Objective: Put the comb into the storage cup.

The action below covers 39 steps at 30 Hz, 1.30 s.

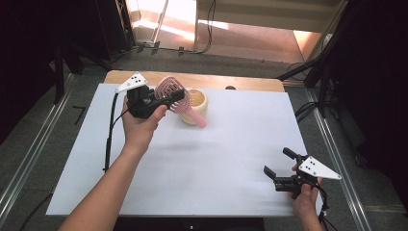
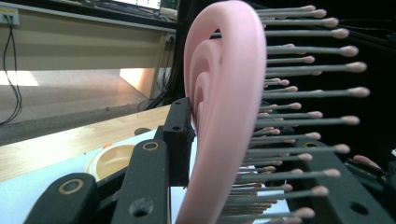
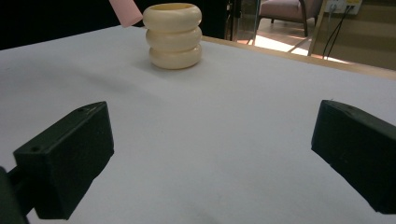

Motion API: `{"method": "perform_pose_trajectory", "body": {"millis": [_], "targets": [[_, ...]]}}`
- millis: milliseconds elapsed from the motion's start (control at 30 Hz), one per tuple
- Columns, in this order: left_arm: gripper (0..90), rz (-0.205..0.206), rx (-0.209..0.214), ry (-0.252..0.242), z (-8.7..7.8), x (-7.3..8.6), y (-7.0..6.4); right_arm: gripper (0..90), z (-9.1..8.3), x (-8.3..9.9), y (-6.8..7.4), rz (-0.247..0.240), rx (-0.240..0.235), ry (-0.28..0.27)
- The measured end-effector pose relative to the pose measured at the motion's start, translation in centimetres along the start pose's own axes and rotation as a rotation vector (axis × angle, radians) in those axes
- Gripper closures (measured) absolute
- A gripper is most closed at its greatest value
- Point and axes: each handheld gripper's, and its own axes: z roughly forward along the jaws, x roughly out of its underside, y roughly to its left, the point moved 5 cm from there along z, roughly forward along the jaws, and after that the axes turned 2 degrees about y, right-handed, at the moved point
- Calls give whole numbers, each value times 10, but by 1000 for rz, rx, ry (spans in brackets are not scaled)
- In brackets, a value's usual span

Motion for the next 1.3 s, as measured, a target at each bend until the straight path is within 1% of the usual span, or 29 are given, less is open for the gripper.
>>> {"method": "perform_pose_trajectory", "body": {"millis": [267, 633, 1000, 1200, 1300], "targets": [[636, 0, -14, -5, 2, -4, 5, 0, 1, 0, 1, 1, -5, 0], [636, -10, -20, -18, 4, -11, 10, 0, 3, 2, 2, -1, -9, 6], [636, -16, -40, -30, 7, -17, 16, 0, 3, 2, 2, 1, -13, 10], [637, -35, -50, -43, 7, -19, 22, 0, 3, 2, 2, 1, -15, 10], [637, -39, -56, -41, 9, -19, 25, 0, 3, 2, 2, -2, -18, 9]]}}
